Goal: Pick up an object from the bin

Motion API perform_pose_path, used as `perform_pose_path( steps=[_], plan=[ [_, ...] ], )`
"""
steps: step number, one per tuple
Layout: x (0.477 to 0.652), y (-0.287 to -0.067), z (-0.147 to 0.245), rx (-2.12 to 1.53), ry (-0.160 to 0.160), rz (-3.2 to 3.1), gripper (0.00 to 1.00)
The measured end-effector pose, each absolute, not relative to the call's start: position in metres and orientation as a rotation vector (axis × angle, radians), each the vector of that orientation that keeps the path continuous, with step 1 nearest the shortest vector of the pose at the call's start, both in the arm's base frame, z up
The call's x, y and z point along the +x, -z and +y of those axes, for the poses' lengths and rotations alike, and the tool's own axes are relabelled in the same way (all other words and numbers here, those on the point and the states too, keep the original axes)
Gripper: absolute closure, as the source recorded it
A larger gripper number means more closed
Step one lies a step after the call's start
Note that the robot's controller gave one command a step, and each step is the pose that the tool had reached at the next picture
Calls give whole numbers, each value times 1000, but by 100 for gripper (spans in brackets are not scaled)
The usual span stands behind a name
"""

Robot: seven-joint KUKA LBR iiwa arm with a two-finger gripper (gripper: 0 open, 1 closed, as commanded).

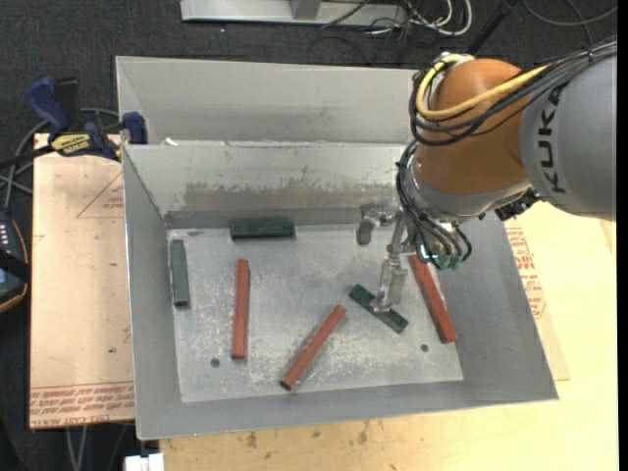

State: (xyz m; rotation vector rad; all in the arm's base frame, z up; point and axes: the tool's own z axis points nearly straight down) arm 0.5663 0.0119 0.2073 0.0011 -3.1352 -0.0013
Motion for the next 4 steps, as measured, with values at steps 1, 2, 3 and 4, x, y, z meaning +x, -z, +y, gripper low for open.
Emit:
perform_pose_path(
  steps=[1,2,3,4],
  plan=[
    [557,-94,-35,274,1,-3123,0],
    [588,-69,-53,466,1,-3110,0],
    [588,-71,-53,465,1,-3111,100],
    [623,-237,-34,538,-2,-3109,100]
  ],
)
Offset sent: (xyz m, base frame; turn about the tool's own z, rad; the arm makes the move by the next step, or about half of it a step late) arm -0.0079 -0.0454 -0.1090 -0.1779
